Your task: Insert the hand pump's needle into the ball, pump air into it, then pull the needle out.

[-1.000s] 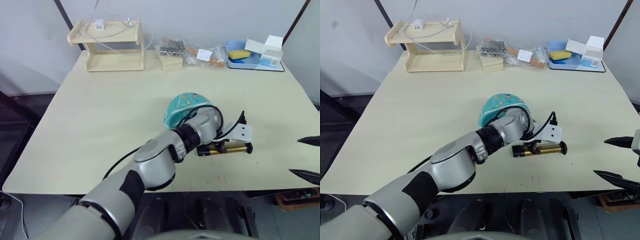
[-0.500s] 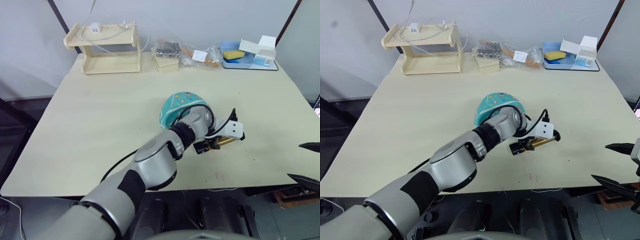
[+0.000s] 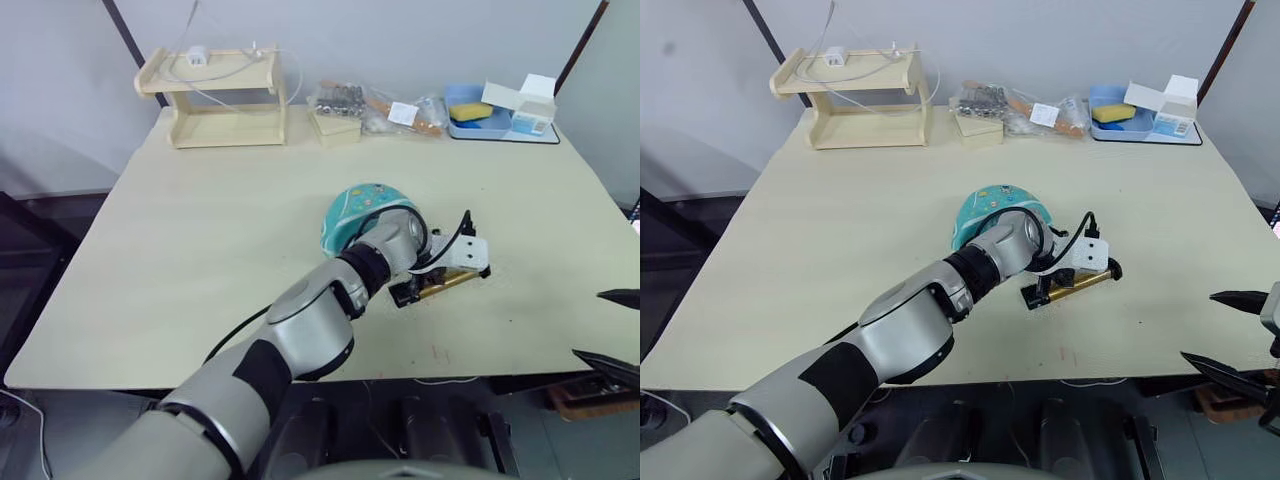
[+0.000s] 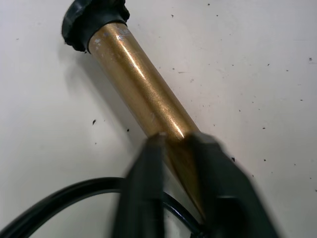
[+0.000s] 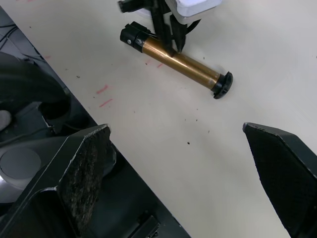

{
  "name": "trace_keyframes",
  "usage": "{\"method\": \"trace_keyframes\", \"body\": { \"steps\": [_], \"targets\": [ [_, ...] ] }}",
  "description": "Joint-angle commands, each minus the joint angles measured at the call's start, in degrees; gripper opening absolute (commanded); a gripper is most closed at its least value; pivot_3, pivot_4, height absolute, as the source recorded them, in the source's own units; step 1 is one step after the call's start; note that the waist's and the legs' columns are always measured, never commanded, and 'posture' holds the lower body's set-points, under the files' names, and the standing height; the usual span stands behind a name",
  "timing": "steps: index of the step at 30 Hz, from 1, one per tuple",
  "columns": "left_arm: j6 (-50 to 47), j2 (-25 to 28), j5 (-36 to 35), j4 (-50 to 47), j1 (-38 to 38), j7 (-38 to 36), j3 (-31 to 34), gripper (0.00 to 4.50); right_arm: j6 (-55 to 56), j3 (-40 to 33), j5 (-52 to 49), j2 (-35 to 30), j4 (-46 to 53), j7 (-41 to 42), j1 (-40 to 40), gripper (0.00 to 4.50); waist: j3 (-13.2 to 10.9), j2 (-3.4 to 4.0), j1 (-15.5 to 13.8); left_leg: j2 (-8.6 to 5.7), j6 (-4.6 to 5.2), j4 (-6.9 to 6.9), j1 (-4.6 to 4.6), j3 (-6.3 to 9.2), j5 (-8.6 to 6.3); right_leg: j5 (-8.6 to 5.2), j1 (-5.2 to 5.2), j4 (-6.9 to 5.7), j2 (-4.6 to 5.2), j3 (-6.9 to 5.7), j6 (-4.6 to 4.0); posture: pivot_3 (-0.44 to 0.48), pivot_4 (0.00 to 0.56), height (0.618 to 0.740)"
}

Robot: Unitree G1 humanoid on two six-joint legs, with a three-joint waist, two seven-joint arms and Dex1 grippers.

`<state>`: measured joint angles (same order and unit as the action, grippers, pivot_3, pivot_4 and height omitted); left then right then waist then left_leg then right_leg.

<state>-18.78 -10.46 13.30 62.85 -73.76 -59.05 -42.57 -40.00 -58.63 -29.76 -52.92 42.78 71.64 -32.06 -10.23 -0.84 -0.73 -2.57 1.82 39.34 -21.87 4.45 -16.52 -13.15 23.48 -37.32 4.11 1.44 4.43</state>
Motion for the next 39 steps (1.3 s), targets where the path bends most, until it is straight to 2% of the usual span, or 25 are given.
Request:
{"method": "trace_keyframes", "body": {
  "steps": [1, 5, 7, 10, 18, 23, 30, 39],
  "targets": [
    [-3.81, -12.68, -0.74, -0.45, 3.84, -3.13, 0.60, 0.05, 0.29, -0.64, -0.91, -0.41, 0.04, -0.55, 0.30, 4.50, 0.00, 0.00, -0.07, 0.00, 0.00, 0.00, -0.01, 0.00, 0.00, 0.00, 0.00, 0.00, 0.00, 0.00, 0.00, 0.000, 0.150, 0.740],
    [-4.30, -10.04, -2.13, -4.95, 5.16, -5.76, 0.96, 0.05, 0.02, -0.58, -1.52, -0.47, -0.08, -0.91, 0.39, 4.50, -0.01, 0.02, -0.03, -0.01, 0.02, -0.01, -0.10, 0.00, -0.01, 0.06, 0.11, 0.01, 0.00, 0.00, -0.11, 0.000, 0.150, 0.740],
    [-1.09, -8.81, -2.90, -7.83, 5.93, -5.10, 1.70, 0.05, -0.08, -0.40, -1.69, -0.49, 0.06, -1.22, 0.36, 4.50, -0.02, 0.04, -0.07, -0.01, 0.03, -0.01, -0.14, 0.01, -0.02, 0.13, 0.15, 0.01, 0.01, 0.00, -0.22, 0.000, 0.150, 0.740],
    [-3.75, -7.97, -4.72, -11.01, 5.63, -4.98, 3.78, 0.70, -0.42, -0.52, -2.08, -0.59, 0.44, -1.48, 0.32, 4.50, 0.00, 0.08, -0.21, -0.02, 0.05, -0.01, -0.24, 0.02, -0.03, 0.13, 0.22, 0.04, 0.05, 0.00, -0.23, 0.000, 0.150, 0.740],
    [-18.25, -3.04, -9.97, -26.28, 5.63, -7.88, 6.25, 4.24, -1.70, -1.47, -3.39, -0.30, 1.78, -2.52, -0.20, 4.50, 0.04, 0.15, -0.15, -0.06, 0.19, 0.00, -0.35, 0.03, -0.11, 0.09, 0.25, 0.21, 0.11, -0.03, -0.15, 0.000, 0.150, 0.740],
    [-21.86, -2.22, -8.97, -28.73, 6.70, -4.03, 4.96, 4.24, -2.32, -1.71, -3.90, -0.22, 2.33, -2.97, -0.34, 4.50, 0.05, 0.17, -0.18, -0.07, 0.21, 0.00, -0.35, 0.02, -0.12, 0.09, 0.24, 0.24, 0.11, -0.03, -0.15, 0.000, 0.150, 0.740],
    [-16.77, -6.96, -5.44, -15.79, 5.58, 6.43, 3.47, 4.24, -2.84, -0.89, -4.58, -0.44, 2.67, -4.07, -0.09, 4.50, 0.02, 0.11, -0.18, -0.11, 0.21, 0.00, -0.33, 0.03, -0.13, 0.10, 0.24, 0.23, 0.14, -0.01, -0.14, 0.000, 0.150, 0.740],
    [-11.05, -10.43, -3.96, -6.29, 4.85, 8.85, 2.61, 4.24, -3.57, -1.56, -5.59, -0.23, 3.57, -4.70, -0.75, 4.50, 0.00, 0.08, 0.15, -0.10, 0.22, 0.00, -0.17, -0.05, -0.13, 0.10, 0.17, 0.20, 0.12, 0.12, -0.13, 0.000, 0.150, 0.740]
  ]
}}
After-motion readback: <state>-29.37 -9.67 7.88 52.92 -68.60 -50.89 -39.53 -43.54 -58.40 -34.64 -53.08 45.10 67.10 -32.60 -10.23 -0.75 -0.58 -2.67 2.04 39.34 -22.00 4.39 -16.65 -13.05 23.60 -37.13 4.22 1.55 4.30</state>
